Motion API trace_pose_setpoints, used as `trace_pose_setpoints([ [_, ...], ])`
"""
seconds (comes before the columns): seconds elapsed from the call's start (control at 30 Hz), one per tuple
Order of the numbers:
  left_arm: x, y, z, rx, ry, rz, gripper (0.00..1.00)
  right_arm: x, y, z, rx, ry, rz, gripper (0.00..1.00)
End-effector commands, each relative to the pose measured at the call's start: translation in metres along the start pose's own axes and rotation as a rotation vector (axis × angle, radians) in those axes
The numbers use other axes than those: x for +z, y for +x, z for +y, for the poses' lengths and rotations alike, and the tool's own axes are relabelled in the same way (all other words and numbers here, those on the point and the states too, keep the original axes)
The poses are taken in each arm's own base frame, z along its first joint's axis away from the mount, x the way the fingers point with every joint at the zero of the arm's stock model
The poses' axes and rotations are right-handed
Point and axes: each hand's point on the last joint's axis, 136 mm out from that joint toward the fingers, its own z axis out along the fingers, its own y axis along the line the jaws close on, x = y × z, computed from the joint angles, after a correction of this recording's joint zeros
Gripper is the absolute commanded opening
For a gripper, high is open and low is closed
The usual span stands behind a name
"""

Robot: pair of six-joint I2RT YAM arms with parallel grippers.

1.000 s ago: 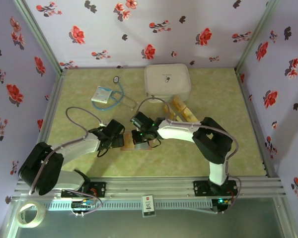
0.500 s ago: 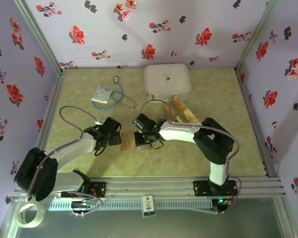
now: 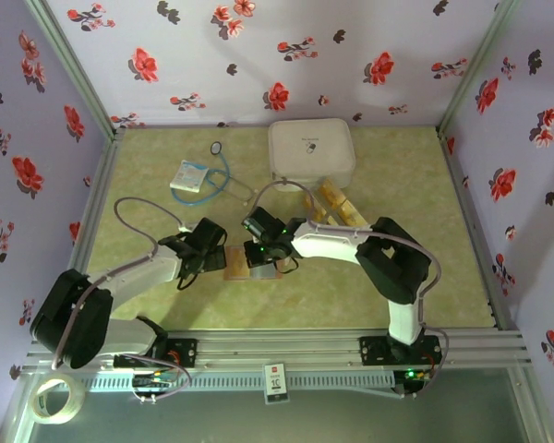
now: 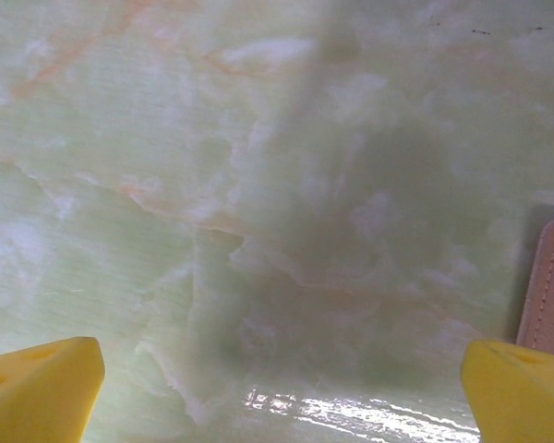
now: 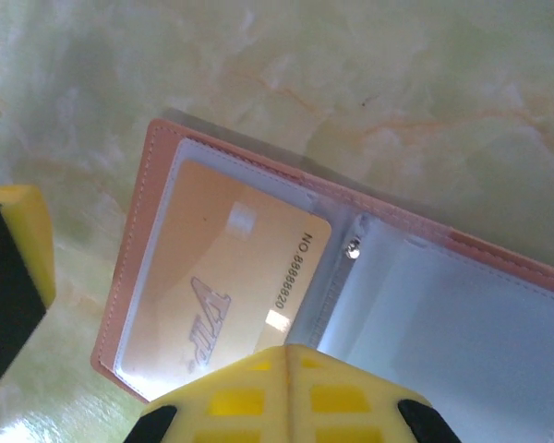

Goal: Put the credit cards into the card holder
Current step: Insert the credit card into the card slot.

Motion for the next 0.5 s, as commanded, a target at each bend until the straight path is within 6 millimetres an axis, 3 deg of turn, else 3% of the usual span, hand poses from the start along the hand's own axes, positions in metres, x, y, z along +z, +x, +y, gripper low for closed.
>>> trace_pose_setpoints([
  [0.0,0.0064,0.0043,0.0025,0.013,-0.011,0.015,1.0,0.0053,-0.0063,0.0047,-0.014,-0.017,0.004,0.0],
  [0.47,0.0156,0.0119,-0.001,0.014,-0.002,0.042,1.0,0.014,-0.0055,0.0026,-0.01,-0.008,0.02,0.0],
])
